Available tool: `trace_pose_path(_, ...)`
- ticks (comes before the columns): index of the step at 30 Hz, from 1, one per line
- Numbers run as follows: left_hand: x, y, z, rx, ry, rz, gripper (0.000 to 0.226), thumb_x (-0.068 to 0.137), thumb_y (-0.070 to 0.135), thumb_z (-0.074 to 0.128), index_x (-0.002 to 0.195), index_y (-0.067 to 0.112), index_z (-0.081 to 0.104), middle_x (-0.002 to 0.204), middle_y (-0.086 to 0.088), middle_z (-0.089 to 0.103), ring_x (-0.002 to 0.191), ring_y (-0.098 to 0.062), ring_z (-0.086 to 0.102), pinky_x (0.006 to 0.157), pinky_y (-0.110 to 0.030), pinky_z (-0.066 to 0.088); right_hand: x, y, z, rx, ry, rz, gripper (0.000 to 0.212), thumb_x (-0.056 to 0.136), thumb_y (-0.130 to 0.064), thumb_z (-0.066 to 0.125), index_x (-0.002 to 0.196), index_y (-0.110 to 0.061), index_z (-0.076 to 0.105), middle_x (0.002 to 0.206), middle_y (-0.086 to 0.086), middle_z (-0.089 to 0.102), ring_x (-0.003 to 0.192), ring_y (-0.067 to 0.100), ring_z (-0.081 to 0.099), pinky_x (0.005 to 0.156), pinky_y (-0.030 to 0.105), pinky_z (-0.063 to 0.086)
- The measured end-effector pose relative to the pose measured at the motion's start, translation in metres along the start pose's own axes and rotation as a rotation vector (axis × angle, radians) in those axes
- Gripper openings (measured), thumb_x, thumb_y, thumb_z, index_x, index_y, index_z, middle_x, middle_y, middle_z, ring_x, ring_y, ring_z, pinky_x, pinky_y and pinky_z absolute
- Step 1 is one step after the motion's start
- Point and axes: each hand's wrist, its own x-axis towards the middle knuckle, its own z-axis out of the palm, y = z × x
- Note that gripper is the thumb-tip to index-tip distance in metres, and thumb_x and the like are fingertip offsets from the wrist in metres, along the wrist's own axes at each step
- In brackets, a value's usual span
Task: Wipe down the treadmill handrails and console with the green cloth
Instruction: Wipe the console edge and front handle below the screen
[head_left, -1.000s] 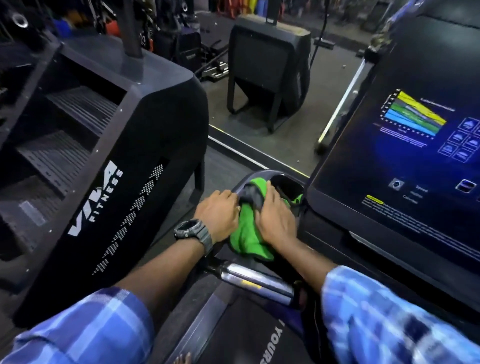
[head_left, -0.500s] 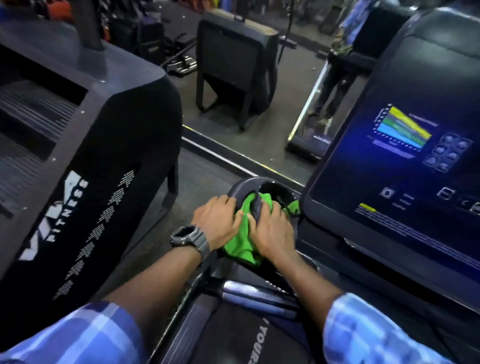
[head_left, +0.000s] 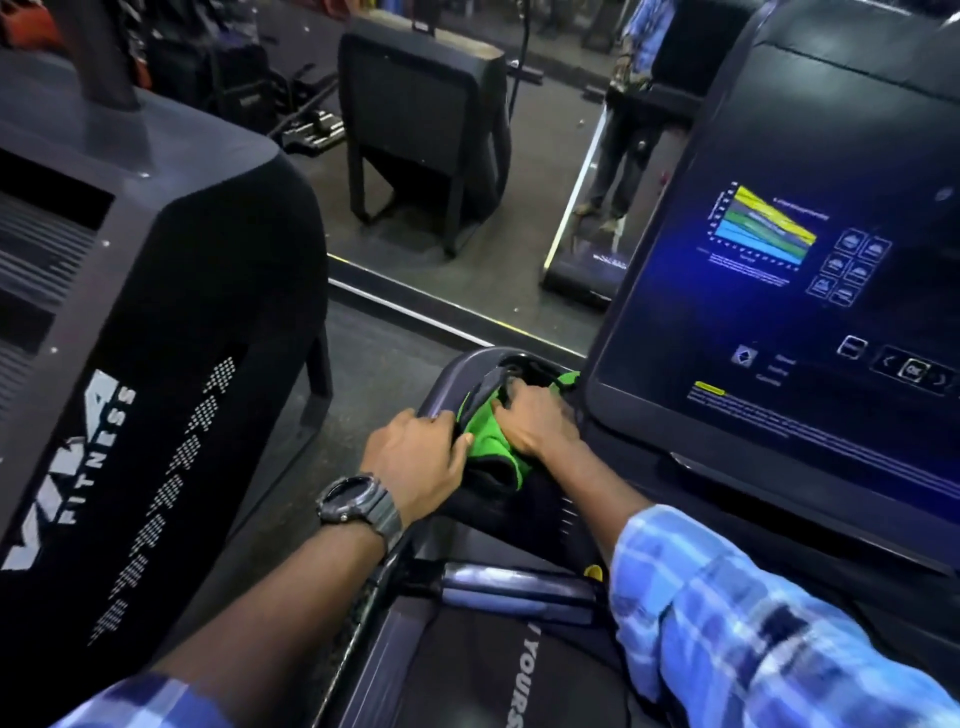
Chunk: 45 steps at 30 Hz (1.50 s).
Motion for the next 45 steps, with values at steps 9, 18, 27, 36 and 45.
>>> trace_pose_path(9,0.001,-0.007,0.005,0.01,0.003,0.012,0.039,0.096,0.053,0.036,0.099,0.018,0.053,0.091,-0.011,0.068,0.097,-0.033,0.06,0.074,-0.04,0.05,0.016,-0.01,-0.009,0.113,-0.139,0.107,0.048,0.096,-0.037,0.034,0.133,-0.008,0.047,0.133,0.025,0.055,0.122,0.041,0.052,0.1,0.042,0.04)
trace_pose_path(18,0.0,0.004,-0.001,-0.015,0.075,-0.042,0.031,0.099,0.037,0.033,0.092,0.018,0.056,0.087,-0.01,0.068,0.089,-0.032,0.063,0.07,-0.038,0.048,-0.04,0.009,0.012,0.009,0.033,-0.262,0.043,0.093,-0.029,0.041,0.13,-0.008,0.047,0.142,0.015,0.043,0.124,0.035,0.043,0.108,0.044,0.035)
trace_pose_path(27,0.001,0.004,0.004,0.017,0.046,-0.065,0.027,0.098,0.038,0.035,0.097,0.018,0.054,0.096,-0.008,0.069,0.095,-0.031,0.063,0.074,-0.04,0.049,-0.058,0.016,0.011,-0.169,0.251,-0.439,0.043,0.087,-0.04,0.048,0.121,-0.014,0.047,0.111,0.014,0.053,0.095,0.035,0.054,0.08,0.046,0.049)
trace_pose_path(36,-0.007,0.01,0.003,0.043,0.042,-0.088,0.025,0.098,0.033,0.037,0.098,0.017,0.057,0.098,-0.009,0.069,0.099,-0.031,0.06,0.073,-0.04,0.048,-0.077,0.073,0.024,-0.484,0.221,-0.981,0.086,0.078,-0.054,0.057,0.152,-0.024,0.025,0.159,0.011,0.023,0.135,0.047,0.031,0.111,0.055,0.028)
trace_pose_path(45,-0.019,0.008,0.021,-0.133,0.021,-0.142,0.031,0.097,0.029,0.039,0.121,0.014,0.051,0.122,-0.008,0.059,0.114,-0.029,0.054,0.09,-0.043,0.048,-0.039,0.023,0.027,-0.215,0.194,-0.621,0.074,0.089,-0.052,0.037,0.154,-0.023,0.015,0.158,0.017,0.023,0.134,0.041,0.037,0.108,0.049,0.037)
